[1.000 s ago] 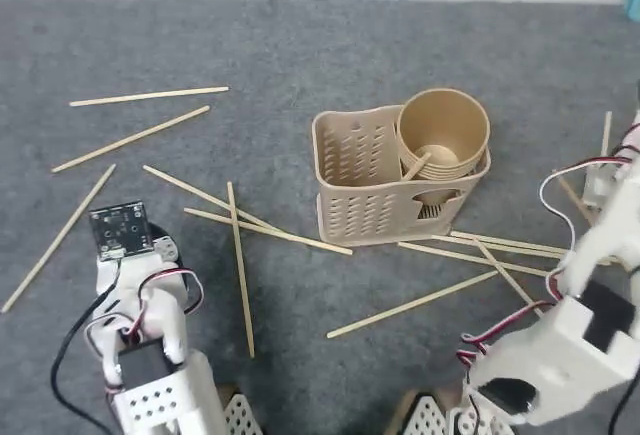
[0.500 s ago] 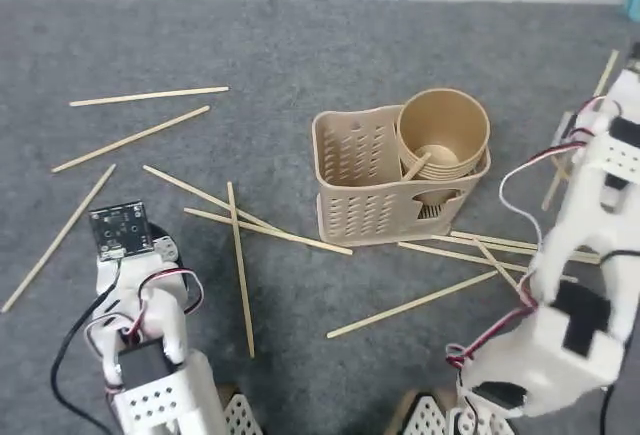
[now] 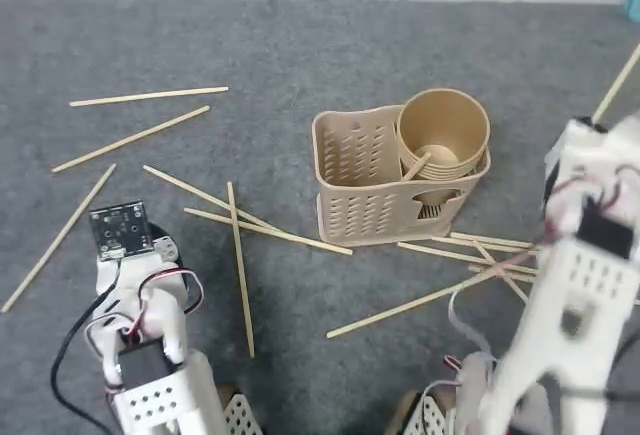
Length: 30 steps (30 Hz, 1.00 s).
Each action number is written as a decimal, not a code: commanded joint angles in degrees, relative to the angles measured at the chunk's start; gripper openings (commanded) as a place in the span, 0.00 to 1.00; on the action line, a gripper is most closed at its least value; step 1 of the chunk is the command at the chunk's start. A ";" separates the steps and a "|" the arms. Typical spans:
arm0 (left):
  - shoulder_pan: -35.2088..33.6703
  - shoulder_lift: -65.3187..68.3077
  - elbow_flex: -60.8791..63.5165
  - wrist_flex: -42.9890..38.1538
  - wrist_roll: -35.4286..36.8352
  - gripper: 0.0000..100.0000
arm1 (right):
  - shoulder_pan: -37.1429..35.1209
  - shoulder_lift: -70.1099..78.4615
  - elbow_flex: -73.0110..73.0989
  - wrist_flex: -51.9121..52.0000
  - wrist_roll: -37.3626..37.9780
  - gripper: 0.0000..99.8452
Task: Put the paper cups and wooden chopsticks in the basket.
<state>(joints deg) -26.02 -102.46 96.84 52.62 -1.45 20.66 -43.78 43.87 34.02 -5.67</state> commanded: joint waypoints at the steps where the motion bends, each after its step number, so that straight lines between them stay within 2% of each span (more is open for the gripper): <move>1: -0.18 0.44 -0.22 0.18 -0.35 0.01 | -1.45 -15.69 4.66 -3.47 -0.62 0.01; 7: -0.18 0.44 -0.22 0.18 -0.35 0.01 | -7.60 -37.14 10.46 -3.30 -0.62 0.01; 15: -0.26 0.44 -0.22 0.18 -0.35 0.01 | -24.84 -59.38 14.42 -3.38 -0.62 0.01; 19: -0.26 0.44 -0.22 0.26 -0.35 0.01 | -36.26 -59.47 15.03 -5.14 -0.44 0.01; 23: -0.26 0.44 -0.22 0.26 -0.35 0.01 | -42.33 -57.98 19.34 -11.21 -0.53 0.01; 30: -0.26 0.44 -0.22 0.26 -0.35 0.01 | -44.35 -57.54 34.90 -29.93 0.00 0.01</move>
<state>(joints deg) -26.02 -102.46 96.84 52.62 -1.45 -23.12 -102.77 74.37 13.19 -5.67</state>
